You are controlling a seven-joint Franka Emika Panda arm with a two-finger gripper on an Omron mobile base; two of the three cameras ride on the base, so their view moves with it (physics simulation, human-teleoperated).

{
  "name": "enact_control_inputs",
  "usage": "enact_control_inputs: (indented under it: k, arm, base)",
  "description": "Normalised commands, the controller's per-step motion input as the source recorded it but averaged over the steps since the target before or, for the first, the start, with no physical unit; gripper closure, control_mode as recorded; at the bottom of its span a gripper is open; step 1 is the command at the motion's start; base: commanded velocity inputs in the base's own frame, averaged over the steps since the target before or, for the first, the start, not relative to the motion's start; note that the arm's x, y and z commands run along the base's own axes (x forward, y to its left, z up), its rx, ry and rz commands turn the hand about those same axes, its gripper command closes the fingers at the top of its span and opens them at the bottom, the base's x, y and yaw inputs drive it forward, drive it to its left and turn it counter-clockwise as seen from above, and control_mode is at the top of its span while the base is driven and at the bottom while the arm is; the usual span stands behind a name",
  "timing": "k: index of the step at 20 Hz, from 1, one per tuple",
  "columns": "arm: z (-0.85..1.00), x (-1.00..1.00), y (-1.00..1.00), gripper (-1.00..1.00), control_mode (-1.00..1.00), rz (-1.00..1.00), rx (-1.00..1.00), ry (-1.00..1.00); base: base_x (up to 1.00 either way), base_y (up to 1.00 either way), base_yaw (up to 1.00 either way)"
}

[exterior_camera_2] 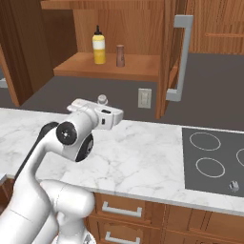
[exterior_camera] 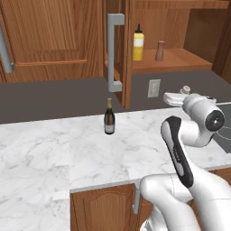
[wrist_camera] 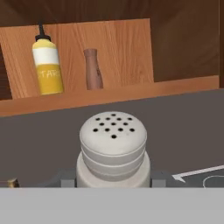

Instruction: There are various items on the counter. Only move the condiments/shakers into the cabinet.

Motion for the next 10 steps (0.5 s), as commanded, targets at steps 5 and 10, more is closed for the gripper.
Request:
enact_control_inputs:
  k: [5,10]
  arm:
    - [1.0,-0.87,-0.31,1.0,-1.0,0.0,0.0,0.02]
    - [1.0,-0.46,-0.2,1.0,-1.0,0.0,0.0,0.16]
  base:
    - [0.0,0.0,0.0]
    - [0.0,0.0,0.0]
